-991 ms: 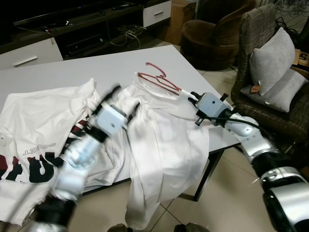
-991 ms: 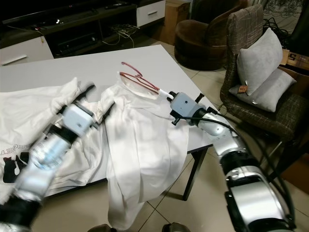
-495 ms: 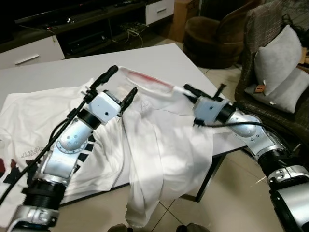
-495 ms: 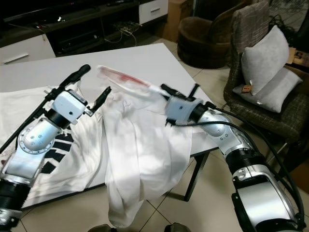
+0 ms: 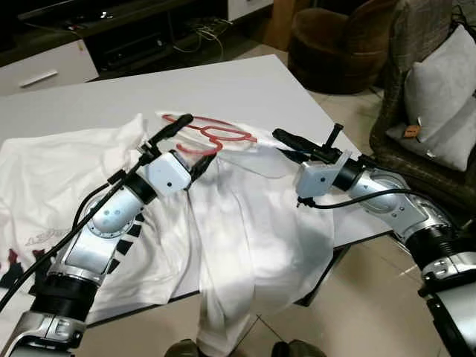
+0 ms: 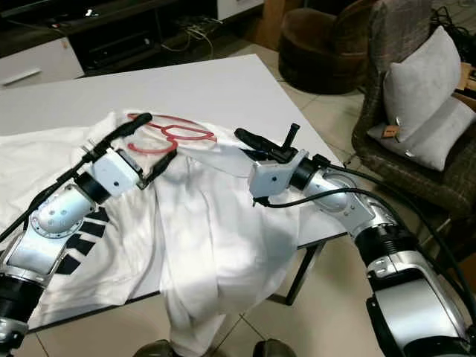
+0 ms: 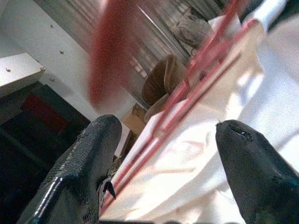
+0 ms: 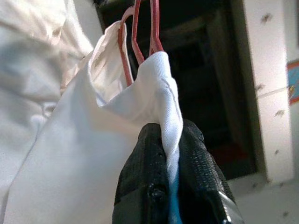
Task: Hang hanger
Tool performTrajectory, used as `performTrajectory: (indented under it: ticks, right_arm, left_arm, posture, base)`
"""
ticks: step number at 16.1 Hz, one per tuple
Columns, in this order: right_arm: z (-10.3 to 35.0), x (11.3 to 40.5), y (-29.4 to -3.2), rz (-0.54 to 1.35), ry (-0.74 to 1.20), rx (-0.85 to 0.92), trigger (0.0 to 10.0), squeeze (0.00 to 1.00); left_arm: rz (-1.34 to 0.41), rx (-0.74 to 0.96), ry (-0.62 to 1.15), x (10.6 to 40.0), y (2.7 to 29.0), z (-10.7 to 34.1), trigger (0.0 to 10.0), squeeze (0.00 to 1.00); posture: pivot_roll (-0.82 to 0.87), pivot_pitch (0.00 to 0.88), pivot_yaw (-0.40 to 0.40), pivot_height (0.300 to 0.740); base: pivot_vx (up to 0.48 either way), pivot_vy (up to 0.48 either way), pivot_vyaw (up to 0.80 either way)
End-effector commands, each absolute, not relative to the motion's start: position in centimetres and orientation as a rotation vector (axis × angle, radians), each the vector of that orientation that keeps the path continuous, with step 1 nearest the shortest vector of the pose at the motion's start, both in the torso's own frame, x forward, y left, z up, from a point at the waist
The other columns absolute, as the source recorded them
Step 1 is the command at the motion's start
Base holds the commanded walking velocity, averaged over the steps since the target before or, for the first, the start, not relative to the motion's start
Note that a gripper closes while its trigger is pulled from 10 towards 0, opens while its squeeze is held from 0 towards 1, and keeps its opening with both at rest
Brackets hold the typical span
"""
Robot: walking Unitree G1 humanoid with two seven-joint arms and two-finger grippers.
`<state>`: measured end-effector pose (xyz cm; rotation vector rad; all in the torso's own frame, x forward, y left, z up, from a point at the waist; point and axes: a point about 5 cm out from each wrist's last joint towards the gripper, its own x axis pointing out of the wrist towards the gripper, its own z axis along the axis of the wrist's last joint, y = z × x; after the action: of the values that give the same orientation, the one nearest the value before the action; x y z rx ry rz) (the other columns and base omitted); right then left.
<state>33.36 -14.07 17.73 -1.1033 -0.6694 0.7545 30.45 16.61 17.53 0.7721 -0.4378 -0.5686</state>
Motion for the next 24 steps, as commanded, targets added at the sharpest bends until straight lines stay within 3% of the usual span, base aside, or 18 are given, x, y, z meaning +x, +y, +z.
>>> performTrajectory:
  ticks: [1,8,9,10,11,22,23,24]
  right_arm:
    - [18.7,33.0,-13.5,0.773,-0.750,-1.123,10.0,0.00]
    - [19.6,32.3,-13.3,0.795,-0.874,-1.245,10.0,0.00]
    - [19.7,32.3,-13.3,0.791,-0.885,-1.253,10.0,0.00]
    - [19.7,32.3,-13.3,0.787,-0.895,-1.263,10.0,0.00]
    - [19.7,32.3,-13.3,0.780,-0.901,-1.272,10.0,0.00]
    - [20.5,32.9,-13.6,0.657,-0.969,-1.319,10.0,0.00]
    - [20.4,33.0,-13.8,0.639,-0.964,-1.307,10.0,1.00]
    - [20.5,33.1,-13.9,0.628,-0.959,-1.290,10.0,1.00]
  left_arm:
    - [-0.596,0.811,-0.443,30.5,16.5,17.7,10.0,0.00]
    - [-0.695,0.869,-0.421,30.0,15.5,16.5,10.0,0.00]
    - [-0.717,0.879,-0.405,29.9,15.4,16.1,8.5,0.00]
    - [-0.741,0.889,-0.391,29.7,15.3,15.7,3.7,0.00]
    - [-0.758,0.887,-0.380,29.5,15.2,15.4,0.0,0.00]
    - [-0.779,0.901,-0.379,29.6,15.1,15.6,0.0,0.00]
    - [-0.780,0.907,-0.388,29.6,15.1,15.6,0.0,0.00]
    - [-0.780,0.909,-0.394,29.6,15.0,15.7,0.0,0.00]
  posture:
    - [0.01,0.000,0.045,0.736]
    - [0.00,0.000,0.044,0.736]
    - [0.01,0.000,0.044,0.736]
    - [0.01,0.000,0.043,0.736]
    - [0.01,0.000,0.043,0.736]
    - [0.01,0.000,0.046,0.736]
    - [0.01,0.000,0.045,0.736]
    - [0.01,0.000,0.045,0.736]
  base:
    - [0.000,0.000,0.00]
    - [0.000,0.000,0.00]
    - [0.000,0.000,0.00]
    - [0.000,0.000,0.00]
    - [0.000,0.000,0.00]
    - [0.000,0.000,0.00]
    - [0.000,0.000,0.00]
    - [0.000,0.000,0.00]
